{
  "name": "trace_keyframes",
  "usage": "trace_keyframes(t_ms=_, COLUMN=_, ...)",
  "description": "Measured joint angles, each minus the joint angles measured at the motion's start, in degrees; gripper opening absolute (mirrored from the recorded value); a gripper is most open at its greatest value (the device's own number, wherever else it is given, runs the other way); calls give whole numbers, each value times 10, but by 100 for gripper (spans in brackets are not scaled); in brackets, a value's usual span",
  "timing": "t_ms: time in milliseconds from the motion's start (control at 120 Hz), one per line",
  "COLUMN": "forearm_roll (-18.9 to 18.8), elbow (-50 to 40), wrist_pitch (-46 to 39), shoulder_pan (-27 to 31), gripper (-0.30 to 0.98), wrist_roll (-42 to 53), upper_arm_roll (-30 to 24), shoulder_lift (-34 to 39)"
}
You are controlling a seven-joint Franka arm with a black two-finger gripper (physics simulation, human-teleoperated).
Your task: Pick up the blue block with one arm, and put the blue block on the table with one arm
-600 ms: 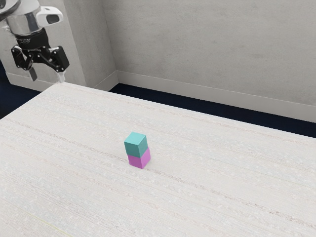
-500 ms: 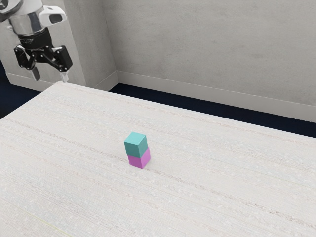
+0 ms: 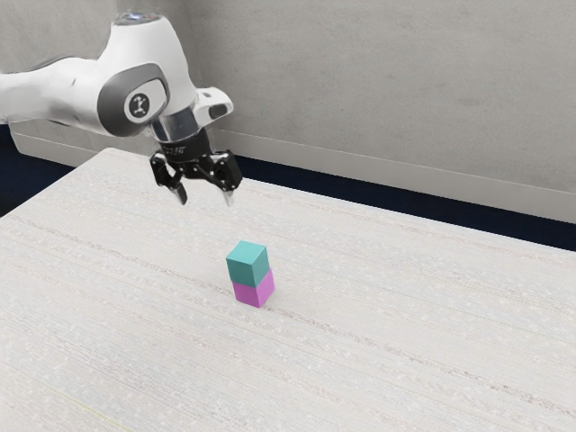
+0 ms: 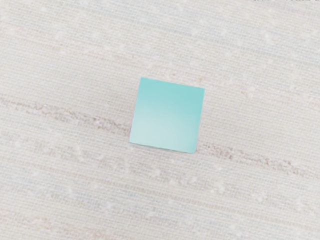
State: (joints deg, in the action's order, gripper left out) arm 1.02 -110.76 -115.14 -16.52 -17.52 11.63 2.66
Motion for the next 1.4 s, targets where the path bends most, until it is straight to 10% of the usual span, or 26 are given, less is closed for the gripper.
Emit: trace_keyframes(t_ms=1400, forearm_roll=41, elbow=-47, wrist_pitch=-235, shoulder_pan=29, gripper=69, wrist_roll=78, upper_arm_roll=-34, shoulder_lift=-161)
